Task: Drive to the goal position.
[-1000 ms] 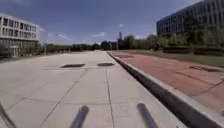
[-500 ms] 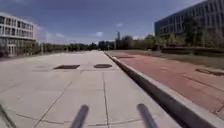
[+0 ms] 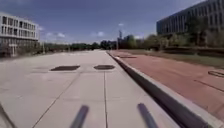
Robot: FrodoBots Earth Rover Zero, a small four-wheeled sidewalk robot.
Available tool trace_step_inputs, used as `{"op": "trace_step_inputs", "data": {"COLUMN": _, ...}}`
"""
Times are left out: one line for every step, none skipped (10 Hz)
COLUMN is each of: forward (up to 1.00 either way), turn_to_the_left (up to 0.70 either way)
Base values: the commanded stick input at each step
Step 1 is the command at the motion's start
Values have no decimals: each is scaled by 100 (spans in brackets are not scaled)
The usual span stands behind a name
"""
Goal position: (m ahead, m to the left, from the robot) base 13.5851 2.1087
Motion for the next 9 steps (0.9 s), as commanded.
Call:
{"op": "trace_step_inputs", "data": {"forward": 70, "turn_to_the_left": 0}}
{"op": "trace_step_inputs", "data": {"forward": 70, "turn_to_the_left": 0}}
{"op": "trace_step_inputs", "data": {"forward": 70, "turn_to_the_left": 0}}
{"op": "trace_step_inputs", "data": {"forward": 70, "turn_to_the_left": 0}}
{"op": "trace_step_inputs", "data": {"forward": 70, "turn_to_the_left": 0}}
{"op": "trace_step_inputs", "data": {"forward": 70, "turn_to_the_left": 0}}
{"op": "trace_step_inputs", "data": {"forward": 70, "turn_to_the_left": 0}}
{"op": "trace_step_inputs", "data": {"forward": 70, "turn_to_the_left": 0}}
{"op": "trace_step_inputs", "data": {"forward": 70, "turn_to_the_left": 0}}
